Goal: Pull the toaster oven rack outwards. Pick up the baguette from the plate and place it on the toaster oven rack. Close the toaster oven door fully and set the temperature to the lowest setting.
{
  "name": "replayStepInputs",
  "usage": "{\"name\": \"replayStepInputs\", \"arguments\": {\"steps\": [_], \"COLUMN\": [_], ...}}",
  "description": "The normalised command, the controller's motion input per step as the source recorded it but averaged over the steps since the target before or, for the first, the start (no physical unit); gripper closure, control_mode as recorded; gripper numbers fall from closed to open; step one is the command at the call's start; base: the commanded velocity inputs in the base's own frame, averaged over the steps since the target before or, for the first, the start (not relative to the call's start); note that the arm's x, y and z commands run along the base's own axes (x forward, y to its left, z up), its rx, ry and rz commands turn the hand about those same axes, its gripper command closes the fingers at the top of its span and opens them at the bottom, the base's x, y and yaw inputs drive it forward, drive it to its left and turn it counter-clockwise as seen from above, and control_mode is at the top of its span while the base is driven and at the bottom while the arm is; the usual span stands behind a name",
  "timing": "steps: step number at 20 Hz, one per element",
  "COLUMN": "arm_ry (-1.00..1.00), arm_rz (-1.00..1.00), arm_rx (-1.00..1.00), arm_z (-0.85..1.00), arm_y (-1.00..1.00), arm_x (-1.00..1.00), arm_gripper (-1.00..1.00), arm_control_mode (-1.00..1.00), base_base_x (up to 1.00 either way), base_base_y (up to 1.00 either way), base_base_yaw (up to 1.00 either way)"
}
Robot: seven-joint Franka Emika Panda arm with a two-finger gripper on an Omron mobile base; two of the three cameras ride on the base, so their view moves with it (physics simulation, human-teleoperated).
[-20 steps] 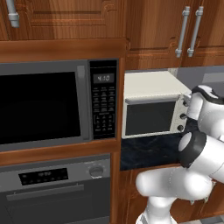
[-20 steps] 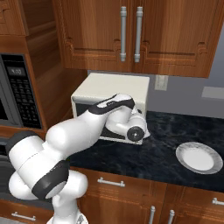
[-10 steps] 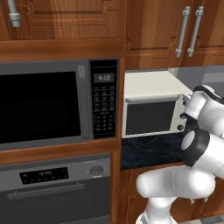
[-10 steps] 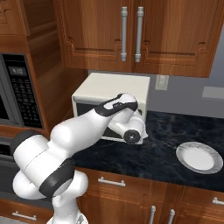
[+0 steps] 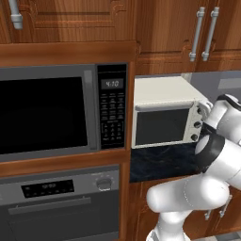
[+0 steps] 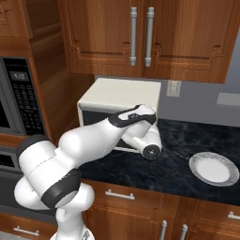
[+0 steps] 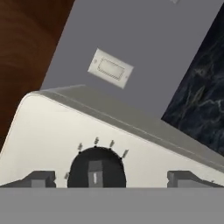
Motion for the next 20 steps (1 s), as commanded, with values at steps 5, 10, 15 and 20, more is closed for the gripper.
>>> {"name": "replayStepInputs", "arguments": {"steps": [5,10,15,20], "arm_ry": [-0.08,-0.21,-0.01,0.02], "arm_rz": [0.10,0.15,0.05,0.00], "arm_rx": [0.00,-0.02,-0.01,-0.06], "arm_z": [0.15,0.14,0.00,0.00], "arm_y": [-0.17,0.02,0.43,0.16], "arm_x": [0.00,0.00,0.00,0.00], "arm_gripper": [-1.00,-1.00,-1.00,-1.00], "arm_control_mode": [-1.00,-1.00,-1.00,-1.00], "base_base_x": [0.00,0.00,0.00,0.00], "base_base_y": [0.00,0.00,0.00,0.00], "base_base_yaw": [0.00,0.00,0.00,0.00]}}
